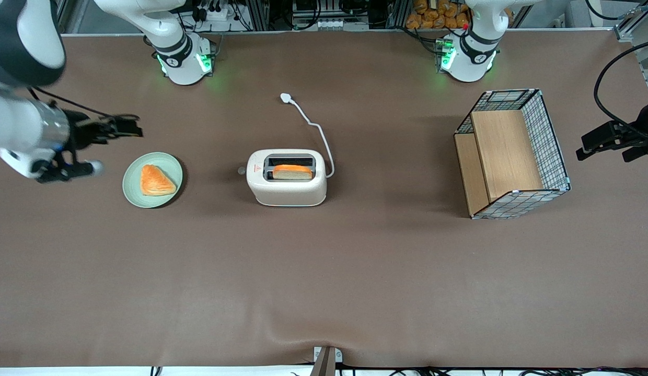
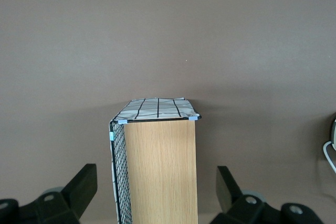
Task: Press toaster button with right arm
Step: 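Move the right gripper past the green plate to the toaster's lever side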
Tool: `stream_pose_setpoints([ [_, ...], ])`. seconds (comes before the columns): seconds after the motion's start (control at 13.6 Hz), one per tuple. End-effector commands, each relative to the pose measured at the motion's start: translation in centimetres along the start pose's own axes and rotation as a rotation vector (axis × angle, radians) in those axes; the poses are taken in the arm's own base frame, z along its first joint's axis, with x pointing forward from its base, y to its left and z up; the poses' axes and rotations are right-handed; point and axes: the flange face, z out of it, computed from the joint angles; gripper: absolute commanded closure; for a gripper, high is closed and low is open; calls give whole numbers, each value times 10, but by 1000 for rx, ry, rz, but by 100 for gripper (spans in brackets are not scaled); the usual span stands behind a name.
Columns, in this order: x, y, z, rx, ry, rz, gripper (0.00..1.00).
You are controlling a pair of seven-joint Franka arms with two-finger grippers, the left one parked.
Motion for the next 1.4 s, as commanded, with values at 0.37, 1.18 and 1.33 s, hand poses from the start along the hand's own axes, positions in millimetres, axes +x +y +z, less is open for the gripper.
stream_pose_setpoints([
  [0.37,69,-14,85,176,-116,12,42],
  [1.18,81,-77,171,225,16,17,100],
  [1.33,83,-83,179,218,35,15,100],
])
